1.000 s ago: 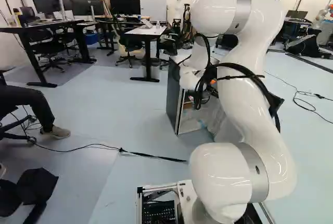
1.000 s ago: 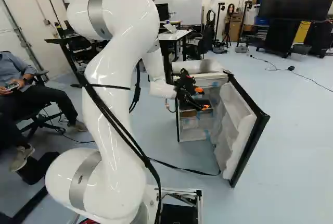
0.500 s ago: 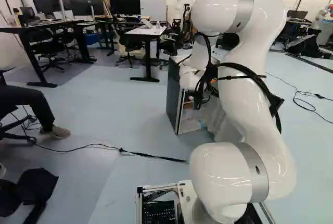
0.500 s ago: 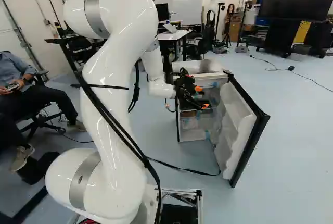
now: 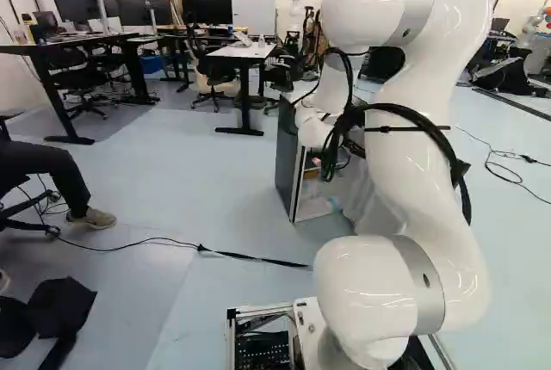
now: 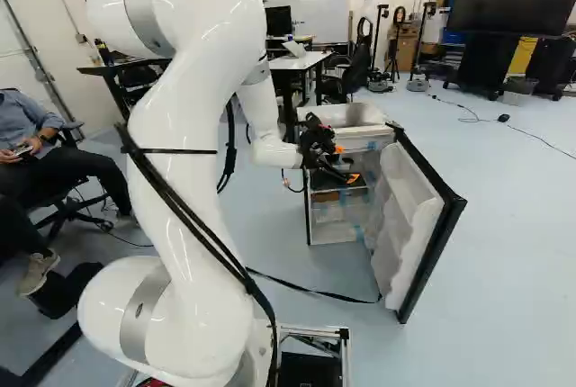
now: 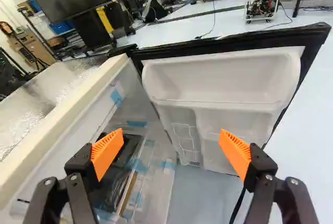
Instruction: Open the fridge door
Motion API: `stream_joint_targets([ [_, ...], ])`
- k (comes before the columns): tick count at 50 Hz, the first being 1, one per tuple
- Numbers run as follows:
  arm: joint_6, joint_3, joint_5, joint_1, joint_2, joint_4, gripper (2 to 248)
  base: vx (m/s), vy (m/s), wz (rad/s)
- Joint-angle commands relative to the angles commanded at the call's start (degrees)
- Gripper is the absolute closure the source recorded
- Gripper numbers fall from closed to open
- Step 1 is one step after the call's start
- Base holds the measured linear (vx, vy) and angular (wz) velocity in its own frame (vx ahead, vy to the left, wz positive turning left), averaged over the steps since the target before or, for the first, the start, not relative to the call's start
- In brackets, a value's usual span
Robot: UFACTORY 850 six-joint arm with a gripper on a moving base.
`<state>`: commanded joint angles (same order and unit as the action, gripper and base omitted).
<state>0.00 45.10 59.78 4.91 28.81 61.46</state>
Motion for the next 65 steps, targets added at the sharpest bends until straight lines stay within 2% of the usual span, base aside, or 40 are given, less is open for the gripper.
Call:
stream_joint_targets([
  [27, 0.0, -7.5, -1.8, -0.9, -8.4, -11.5, 3, 0.000, 0.000, 0.000],
  [65, 0.0, -22.6, -5.5, -2.8, -25.2, -34.6, 3, 0.000, 0.000, 0.000],
])
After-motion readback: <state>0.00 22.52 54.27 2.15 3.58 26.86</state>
